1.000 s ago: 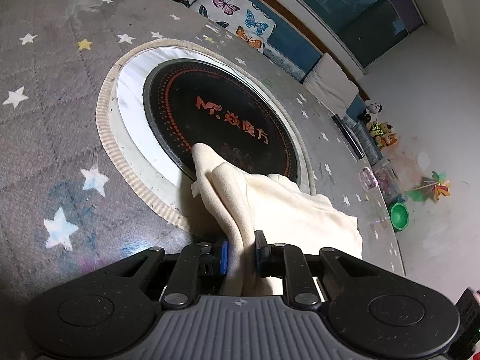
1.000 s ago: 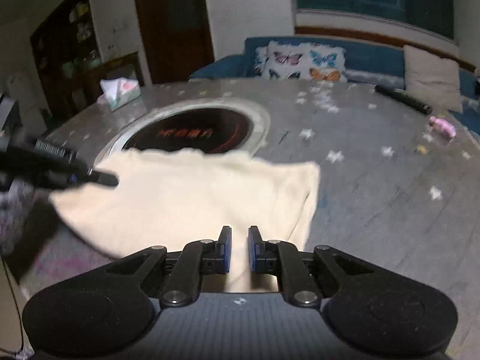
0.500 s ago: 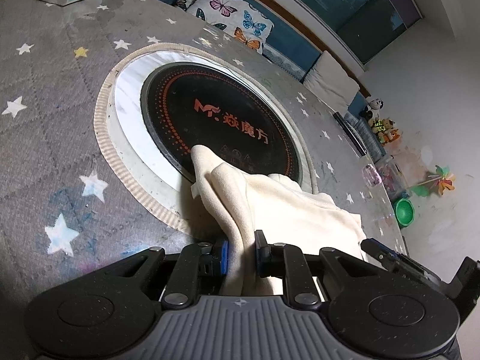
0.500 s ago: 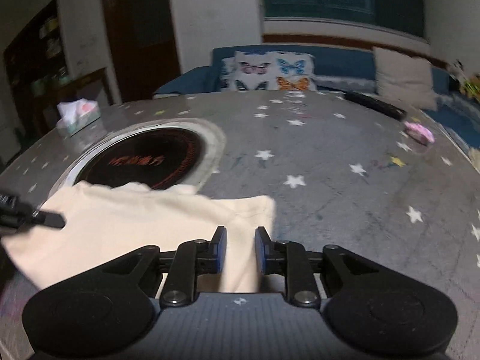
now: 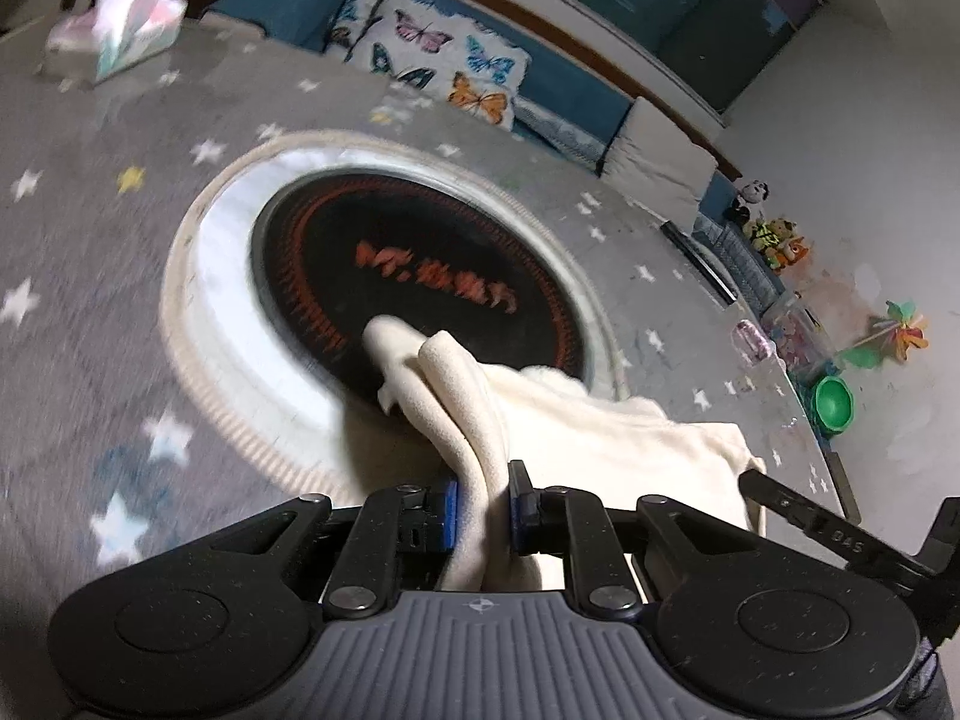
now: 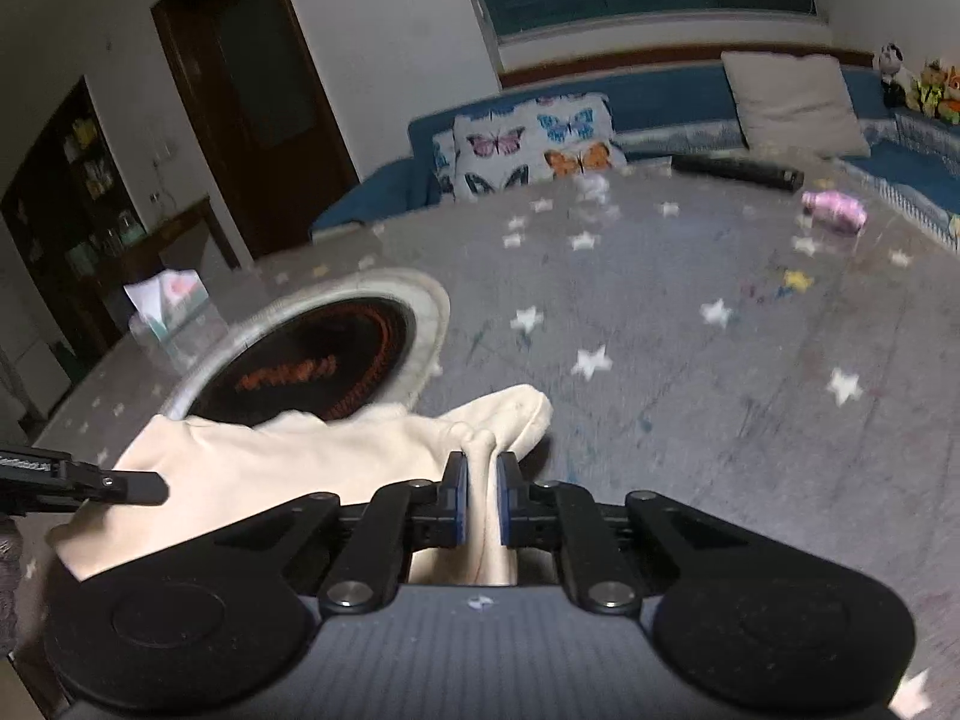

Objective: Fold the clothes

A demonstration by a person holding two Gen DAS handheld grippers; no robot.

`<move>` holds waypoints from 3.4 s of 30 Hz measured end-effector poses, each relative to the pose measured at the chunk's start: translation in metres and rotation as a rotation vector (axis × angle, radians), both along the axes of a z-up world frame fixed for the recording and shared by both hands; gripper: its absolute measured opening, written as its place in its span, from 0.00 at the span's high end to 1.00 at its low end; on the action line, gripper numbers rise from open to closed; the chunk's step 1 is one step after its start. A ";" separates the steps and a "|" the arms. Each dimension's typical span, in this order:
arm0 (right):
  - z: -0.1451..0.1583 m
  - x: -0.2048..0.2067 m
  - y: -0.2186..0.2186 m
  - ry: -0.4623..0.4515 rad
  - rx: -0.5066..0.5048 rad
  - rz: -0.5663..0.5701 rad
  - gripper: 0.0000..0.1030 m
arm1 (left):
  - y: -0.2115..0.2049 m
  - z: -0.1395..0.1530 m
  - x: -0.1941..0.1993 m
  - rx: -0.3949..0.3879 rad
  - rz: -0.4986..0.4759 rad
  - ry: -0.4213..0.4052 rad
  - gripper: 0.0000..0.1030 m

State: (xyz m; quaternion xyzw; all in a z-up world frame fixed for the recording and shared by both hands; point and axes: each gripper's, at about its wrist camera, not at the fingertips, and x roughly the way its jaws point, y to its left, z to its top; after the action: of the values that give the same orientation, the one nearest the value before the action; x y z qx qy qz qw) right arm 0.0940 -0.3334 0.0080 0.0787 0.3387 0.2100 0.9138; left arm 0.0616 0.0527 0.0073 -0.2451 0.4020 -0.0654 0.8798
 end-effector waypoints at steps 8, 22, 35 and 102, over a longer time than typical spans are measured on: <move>0.035 0.010 -0.040 -0.090 -0.032 -0.073 0.92 | -0.053 0.025 0.046 0.054 -0.098 -0.052 0.84; 0.046 0.063 -0.116 -0.110 -0.168 -0.259 0.92 | -0.161 0.014 0.140 0.094 -0.272 -0.037 0.84; 0.008 0.086 -0.129 -0.017 -0.188 -0.293 0.89 | -0.178 0.010 0.143 0.332 -0.261 -0.090 0.59; 0.002 -0.032 -0.060 -0.100 -0.243 -0.197 0.00 | -0.193 0.011 0.047 0.459 -0.365 -0.247 0.00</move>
State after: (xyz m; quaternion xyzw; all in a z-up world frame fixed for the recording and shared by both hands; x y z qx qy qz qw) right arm 0.0616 -0.3931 0.0097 -0.0101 0.3065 0.0805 0.9484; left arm 0.1083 -0.1399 0.0184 0.0459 0.3336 -0.1590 0.9281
